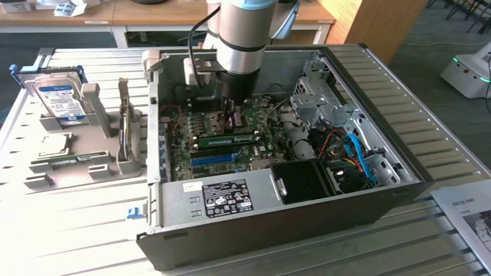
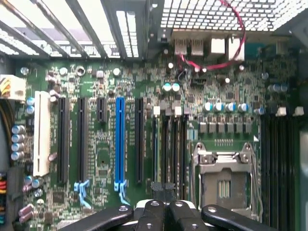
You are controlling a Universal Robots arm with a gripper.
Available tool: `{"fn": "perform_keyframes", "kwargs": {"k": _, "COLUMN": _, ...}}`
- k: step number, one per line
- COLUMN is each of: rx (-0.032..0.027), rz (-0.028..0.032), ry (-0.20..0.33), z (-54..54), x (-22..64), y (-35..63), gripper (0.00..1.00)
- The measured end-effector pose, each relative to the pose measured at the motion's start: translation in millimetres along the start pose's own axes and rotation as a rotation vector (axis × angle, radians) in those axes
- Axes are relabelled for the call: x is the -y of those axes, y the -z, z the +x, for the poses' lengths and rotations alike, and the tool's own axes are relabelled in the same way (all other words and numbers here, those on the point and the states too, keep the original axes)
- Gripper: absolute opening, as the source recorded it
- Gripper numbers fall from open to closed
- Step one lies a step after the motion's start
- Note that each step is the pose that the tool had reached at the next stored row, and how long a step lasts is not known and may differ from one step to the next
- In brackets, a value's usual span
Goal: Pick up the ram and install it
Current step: 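Press down the ram until it locks into place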
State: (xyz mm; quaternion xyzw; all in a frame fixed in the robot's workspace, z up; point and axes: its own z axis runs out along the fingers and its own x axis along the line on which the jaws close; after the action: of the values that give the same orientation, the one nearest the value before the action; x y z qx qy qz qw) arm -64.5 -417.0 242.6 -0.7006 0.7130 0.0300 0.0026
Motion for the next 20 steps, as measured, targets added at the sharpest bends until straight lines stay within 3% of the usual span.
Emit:
{"fn": "perform_keyframes", "kwargs": {"k": 7, "rx": -0.0001, "rz": 0.0, "ry": 0.0, "z": 0.2, "x": -11.6, "y": -0.4, "gripper": 0.1}}
{"fn": "perform_keyframes", "kwargs": {"k": 20, "rx": -0.0001, "rz": -0.0001, "ry": 0.0, "z": 0.4, "x": -15.5, "y": -1.4, "gripper": 0.1}}
